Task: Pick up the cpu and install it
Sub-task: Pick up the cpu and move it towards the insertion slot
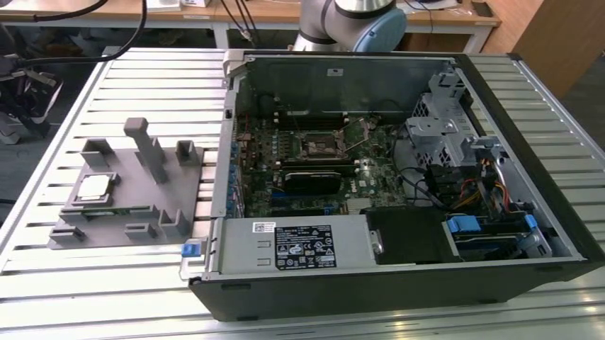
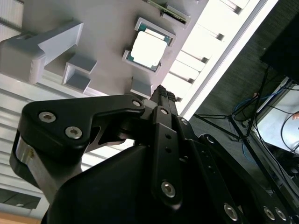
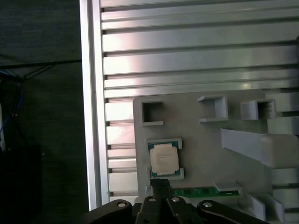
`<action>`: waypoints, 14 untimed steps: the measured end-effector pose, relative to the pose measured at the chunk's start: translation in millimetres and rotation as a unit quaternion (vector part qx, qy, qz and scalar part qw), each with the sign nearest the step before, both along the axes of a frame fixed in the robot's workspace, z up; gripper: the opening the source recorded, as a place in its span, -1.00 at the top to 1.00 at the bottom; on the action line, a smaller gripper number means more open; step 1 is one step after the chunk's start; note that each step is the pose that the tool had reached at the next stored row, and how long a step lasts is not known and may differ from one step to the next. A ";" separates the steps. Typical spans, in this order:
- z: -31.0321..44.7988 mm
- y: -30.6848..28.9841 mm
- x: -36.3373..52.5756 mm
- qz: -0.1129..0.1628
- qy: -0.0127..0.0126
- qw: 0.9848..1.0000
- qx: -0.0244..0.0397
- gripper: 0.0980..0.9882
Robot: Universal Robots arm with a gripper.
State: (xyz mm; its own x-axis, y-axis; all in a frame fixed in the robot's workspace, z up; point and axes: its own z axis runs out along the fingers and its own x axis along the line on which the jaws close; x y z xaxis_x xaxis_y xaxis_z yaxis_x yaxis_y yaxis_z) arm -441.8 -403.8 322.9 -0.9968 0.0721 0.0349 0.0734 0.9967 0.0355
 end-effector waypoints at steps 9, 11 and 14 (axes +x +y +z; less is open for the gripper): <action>-4.2 0.0 0.0 0.000 0.000 1.000 0.000 0.98; -5.4 0.0 0.0 0.000 0.000 1.000 0.000 0.98; -8.0 0.0 0.0 0.000 0.000 1.000 0.000 0.98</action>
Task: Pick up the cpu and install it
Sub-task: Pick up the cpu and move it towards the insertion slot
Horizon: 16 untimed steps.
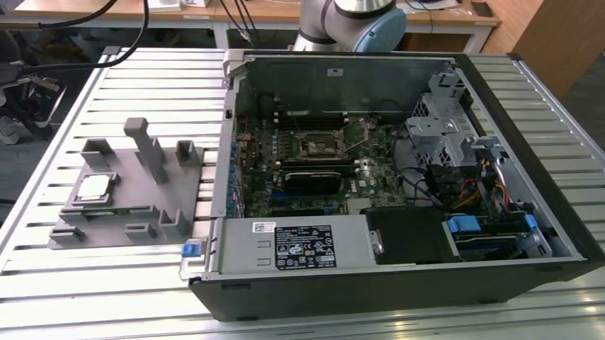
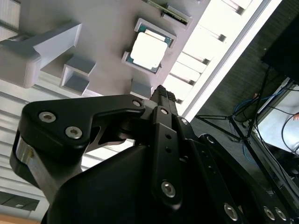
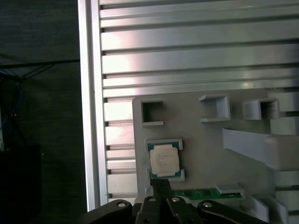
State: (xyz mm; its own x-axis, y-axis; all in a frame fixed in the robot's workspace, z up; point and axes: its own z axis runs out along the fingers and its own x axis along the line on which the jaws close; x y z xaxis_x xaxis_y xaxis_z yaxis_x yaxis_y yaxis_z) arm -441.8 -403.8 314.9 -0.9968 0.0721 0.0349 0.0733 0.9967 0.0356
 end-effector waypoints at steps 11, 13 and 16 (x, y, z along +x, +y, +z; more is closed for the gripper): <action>-6.2 0.0 0.0 0.000 0.000 1.000 0.000 0.98; -7.4 0.0 0.0 0.000 0.000 1.000 0.000 0.98; -9.3 0.0 0.0 0.000 0.000 1.000 0.000 0.98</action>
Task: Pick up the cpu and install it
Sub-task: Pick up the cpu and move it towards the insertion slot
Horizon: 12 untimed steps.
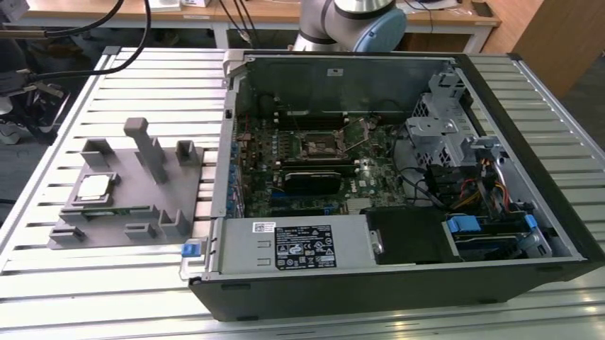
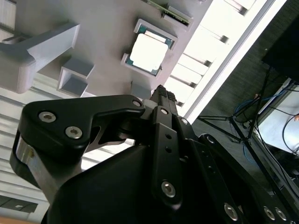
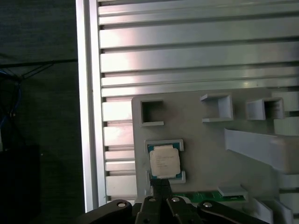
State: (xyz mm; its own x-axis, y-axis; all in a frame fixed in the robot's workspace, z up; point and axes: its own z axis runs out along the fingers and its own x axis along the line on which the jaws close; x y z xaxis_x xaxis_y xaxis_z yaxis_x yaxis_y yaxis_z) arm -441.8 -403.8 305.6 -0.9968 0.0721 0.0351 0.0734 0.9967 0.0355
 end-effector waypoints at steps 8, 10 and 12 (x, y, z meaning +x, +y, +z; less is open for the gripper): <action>-4.6 0.0 0.0 0.000 0.000 1.000 0.000 0.98; -5.8 0.0 0.0 0.000 0.000 1.000 0.000 0.98; -6.8 0.0 0.0 0.000 0.000 1.000 0.000 0.98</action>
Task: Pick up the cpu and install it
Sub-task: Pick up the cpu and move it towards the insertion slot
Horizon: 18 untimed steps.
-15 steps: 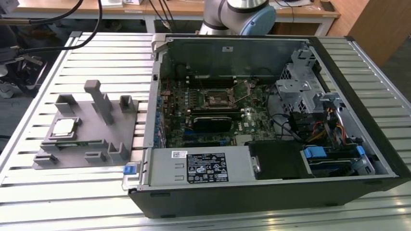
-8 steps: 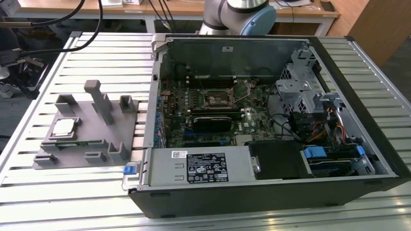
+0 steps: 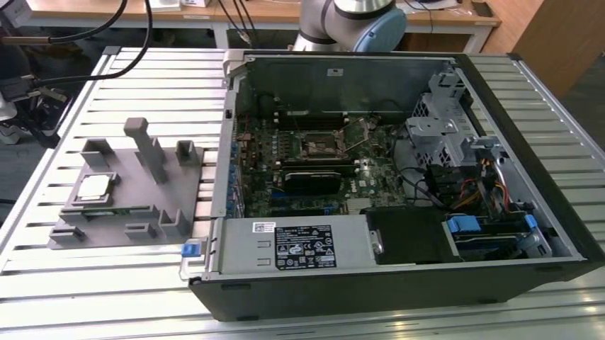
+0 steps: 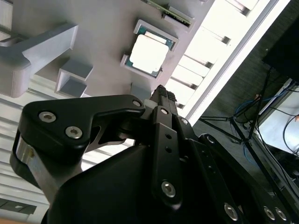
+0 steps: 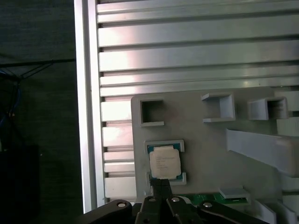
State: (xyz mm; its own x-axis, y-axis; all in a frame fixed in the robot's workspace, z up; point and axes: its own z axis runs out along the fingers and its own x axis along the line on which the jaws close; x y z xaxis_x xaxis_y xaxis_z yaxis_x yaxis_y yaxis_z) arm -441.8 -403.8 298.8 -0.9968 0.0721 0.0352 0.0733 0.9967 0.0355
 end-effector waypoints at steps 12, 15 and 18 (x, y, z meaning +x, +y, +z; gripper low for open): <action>-7.2 0.0 0.0 0.000 0.000 1.000 0.000 0.98; -8.8 0.0 0.0 0.000 0.000 1.000 0.000 0.98; -10.8 0.0 0.0 0.000 0.000 1.000 0.000 0.98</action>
State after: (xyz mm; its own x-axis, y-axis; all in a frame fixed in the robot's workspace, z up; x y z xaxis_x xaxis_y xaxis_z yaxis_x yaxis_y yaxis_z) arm -441.8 -403.8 288.0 -0.9968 0.0721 0.0359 0.0734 0.9967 0.0355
